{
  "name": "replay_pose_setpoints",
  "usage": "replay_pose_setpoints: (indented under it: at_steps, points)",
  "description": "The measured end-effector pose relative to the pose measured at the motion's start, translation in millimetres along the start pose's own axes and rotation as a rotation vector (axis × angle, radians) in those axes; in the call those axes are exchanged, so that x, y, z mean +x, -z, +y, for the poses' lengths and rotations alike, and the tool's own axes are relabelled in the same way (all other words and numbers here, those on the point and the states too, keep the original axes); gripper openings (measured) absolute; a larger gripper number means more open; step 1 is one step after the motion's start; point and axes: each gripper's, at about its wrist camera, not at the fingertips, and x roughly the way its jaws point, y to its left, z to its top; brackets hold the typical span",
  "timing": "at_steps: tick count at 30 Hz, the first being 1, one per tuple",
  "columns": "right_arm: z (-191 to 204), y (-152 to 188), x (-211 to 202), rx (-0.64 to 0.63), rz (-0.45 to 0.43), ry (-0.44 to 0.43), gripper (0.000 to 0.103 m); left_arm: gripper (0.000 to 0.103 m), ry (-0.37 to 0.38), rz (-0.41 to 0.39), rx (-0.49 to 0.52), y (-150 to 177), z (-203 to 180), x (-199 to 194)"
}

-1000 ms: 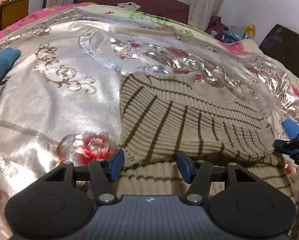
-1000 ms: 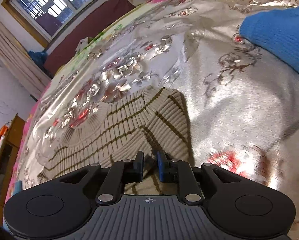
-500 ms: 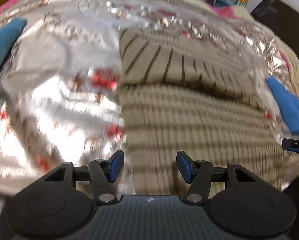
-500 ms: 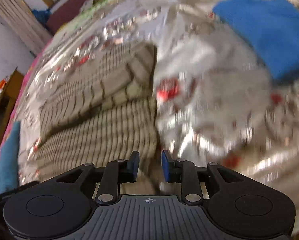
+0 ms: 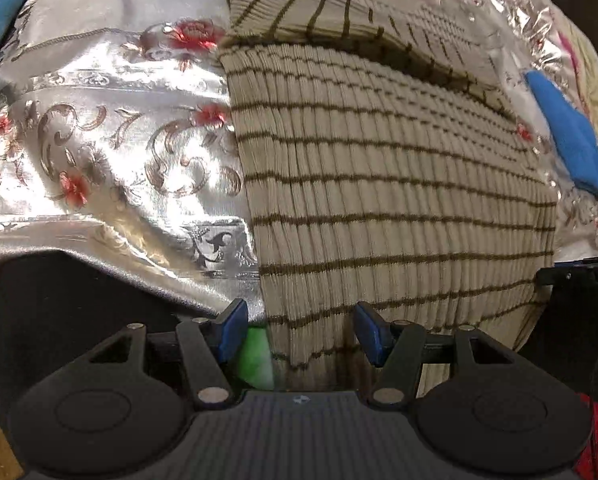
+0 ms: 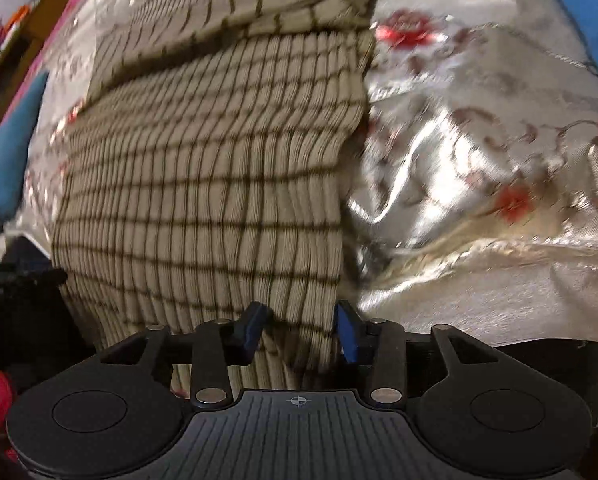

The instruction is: Fold small clothes

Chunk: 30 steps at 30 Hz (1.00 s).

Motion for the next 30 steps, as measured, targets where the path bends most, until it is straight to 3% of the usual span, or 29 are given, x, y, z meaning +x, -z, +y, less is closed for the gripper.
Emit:
replay_pose_setpoints:
  at_steps: [10,16,17,21,23,30]
  points:
    - [-15,18,19,0.062,0.104,-0.024,0.04,0.06,0.023,0.186,0.049,0,-15,31]
    - [-16,15,20,0.063,0.113,-0.046,0.039,0.05,0.049,0.228,0.08,2,-24,38]
    - [-15,15,22,0.06,0.119,-0.046,0.038,0.047,0.055,0.228,0.078,2,-27,39]
    - [-10,13,25,0.085,0.099,-0.063,0.016,0.031,0.083,0.203,0.048,3,-25,37]
    - [-14,13,20,0.115,0.068,-0.096,0.013,0.019,0.119,0.172,0.014,1,-20,33]
    - [-22,12,-20,0.268,-0.144,-0.371,0.008,0.017,0.36,0.026,-0.094,-11,-3,0]
